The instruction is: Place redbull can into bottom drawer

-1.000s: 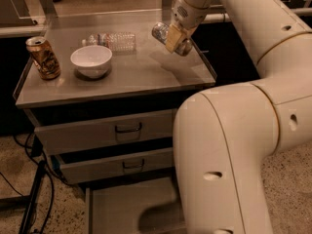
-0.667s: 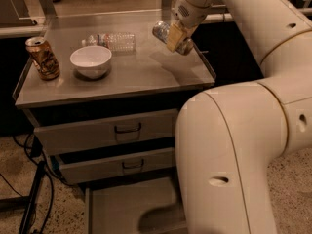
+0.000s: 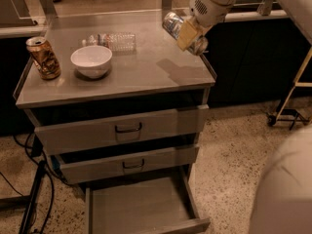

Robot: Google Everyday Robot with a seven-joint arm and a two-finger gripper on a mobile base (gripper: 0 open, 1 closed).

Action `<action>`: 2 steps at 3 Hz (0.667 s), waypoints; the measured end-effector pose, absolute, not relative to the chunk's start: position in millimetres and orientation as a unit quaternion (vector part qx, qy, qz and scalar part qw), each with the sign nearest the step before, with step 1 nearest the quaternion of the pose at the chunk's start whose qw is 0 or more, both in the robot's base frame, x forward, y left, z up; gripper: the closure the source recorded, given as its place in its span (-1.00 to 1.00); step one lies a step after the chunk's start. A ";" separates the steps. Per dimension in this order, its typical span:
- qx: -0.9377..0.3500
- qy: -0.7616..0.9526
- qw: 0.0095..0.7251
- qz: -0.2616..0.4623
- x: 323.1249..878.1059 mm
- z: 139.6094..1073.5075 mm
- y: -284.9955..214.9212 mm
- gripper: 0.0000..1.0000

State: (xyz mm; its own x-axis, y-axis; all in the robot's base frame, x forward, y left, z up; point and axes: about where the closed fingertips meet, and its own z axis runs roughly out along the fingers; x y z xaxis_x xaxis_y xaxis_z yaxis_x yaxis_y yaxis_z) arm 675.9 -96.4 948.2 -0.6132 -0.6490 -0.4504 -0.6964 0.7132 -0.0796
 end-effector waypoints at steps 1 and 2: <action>-0.381 0.900 0.203 0.055 664.2 925.3 -93.8 1.00; -0.381 0.900 0.203 0.055 664.2 925.2 -93.8 1.00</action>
Offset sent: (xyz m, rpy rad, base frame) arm -0.0124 0.0028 -0.0219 -0.0168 0.0486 0.0133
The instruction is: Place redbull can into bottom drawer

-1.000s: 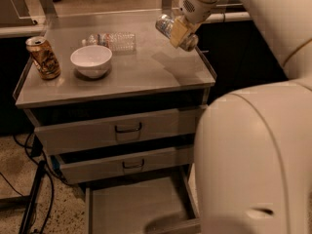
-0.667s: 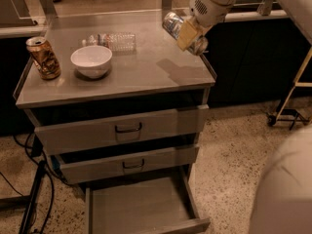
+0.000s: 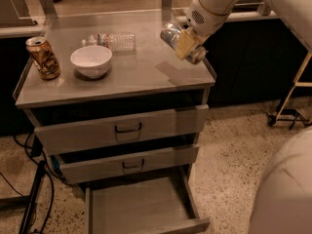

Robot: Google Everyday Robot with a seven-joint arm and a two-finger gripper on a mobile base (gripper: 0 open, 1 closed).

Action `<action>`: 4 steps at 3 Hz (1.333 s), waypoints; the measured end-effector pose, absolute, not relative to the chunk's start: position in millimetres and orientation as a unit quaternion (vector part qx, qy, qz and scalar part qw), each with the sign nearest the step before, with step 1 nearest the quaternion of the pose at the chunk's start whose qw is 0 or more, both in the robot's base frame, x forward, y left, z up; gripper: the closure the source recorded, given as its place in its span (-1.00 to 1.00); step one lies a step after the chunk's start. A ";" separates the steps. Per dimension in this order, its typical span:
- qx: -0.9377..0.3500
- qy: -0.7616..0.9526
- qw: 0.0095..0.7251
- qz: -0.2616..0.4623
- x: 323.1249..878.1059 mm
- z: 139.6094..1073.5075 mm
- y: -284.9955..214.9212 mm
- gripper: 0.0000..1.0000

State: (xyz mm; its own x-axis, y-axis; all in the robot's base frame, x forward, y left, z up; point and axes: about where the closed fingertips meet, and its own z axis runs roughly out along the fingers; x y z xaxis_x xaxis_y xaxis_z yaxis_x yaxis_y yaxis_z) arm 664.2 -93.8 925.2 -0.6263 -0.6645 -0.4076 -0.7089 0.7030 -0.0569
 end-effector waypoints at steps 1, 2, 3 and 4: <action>-0.386 0.898 0.203 0.054 651.6 918.1 -92.3 1.00; -0.374 0.902 0.201 0.072 612.8 905.1 -90.9 1.00; -0.367 0.910 0.169 0.094 561.8 872.5 -89.1 1.00; -0.369 0.913 0.148 0.094 551.3 853.8 -90.7 1.00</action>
Offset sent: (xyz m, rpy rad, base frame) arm -0.1251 -0.0001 -0.0802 0.0457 0.1377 -0.0317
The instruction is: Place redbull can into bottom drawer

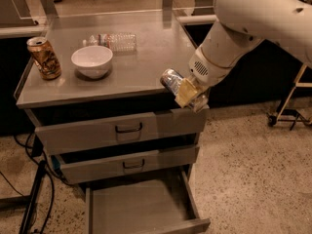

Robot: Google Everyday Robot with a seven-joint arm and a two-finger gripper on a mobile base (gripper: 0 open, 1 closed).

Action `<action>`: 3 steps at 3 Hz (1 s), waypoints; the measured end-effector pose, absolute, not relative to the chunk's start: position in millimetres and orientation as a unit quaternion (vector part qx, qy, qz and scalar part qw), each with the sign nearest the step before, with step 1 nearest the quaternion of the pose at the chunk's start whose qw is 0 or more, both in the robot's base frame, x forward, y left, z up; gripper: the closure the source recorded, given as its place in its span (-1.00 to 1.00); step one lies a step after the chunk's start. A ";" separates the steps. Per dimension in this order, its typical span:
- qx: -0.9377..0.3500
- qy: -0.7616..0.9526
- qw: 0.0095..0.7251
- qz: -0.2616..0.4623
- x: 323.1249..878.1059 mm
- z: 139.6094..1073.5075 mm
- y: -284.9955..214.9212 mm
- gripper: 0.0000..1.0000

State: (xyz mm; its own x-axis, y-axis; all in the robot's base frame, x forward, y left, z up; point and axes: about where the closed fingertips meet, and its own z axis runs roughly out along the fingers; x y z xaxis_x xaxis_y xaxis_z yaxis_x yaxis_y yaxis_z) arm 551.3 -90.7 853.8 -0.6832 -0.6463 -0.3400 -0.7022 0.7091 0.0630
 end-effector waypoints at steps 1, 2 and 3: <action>-0.369 0.913 0.146 0.095 549.2 850.9 -89.6 1.00; -0.365 0.917 0.122 0.104 527.0 820.4 -78.2 1.00; -0.349 0.924 0.080 0.136 488.8 767.1 -61.2 1.00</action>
Offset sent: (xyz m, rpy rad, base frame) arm -0.0547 0.0273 -0.0757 -0.0033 0.1307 -0.0108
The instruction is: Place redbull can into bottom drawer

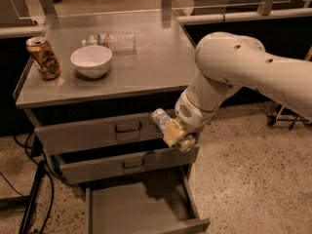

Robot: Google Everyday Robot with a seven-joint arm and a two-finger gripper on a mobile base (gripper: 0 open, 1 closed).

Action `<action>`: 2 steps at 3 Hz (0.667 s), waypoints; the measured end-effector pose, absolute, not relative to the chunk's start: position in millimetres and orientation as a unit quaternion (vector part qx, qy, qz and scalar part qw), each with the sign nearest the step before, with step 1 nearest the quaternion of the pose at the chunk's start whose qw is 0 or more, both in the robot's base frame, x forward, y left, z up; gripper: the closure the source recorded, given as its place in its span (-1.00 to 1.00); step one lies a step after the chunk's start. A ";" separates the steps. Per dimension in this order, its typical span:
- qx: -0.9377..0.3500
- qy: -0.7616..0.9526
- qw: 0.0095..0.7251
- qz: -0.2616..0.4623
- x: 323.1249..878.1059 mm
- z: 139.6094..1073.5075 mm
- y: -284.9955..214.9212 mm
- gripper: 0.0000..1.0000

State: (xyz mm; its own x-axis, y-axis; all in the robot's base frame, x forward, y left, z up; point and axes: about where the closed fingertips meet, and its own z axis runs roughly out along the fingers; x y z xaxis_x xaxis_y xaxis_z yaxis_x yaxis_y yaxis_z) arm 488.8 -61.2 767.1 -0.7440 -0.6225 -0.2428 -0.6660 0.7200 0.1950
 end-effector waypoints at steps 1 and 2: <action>-0.349 0.924 0.080 0.136 488.7 767.1 -61.2 1.00; -0.338 0.927 0.051 0.157 483.6 732.7 -50.8 1.00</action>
Offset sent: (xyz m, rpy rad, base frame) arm -0.0150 0.0329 -0.1110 0.0666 0.2384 -0.0421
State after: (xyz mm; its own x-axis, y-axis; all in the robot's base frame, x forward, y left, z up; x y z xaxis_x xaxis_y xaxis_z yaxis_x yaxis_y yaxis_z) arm 483.6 -50.8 732.7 -0.7669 -0.6096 -0.2004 -0.6416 0.7230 0.2562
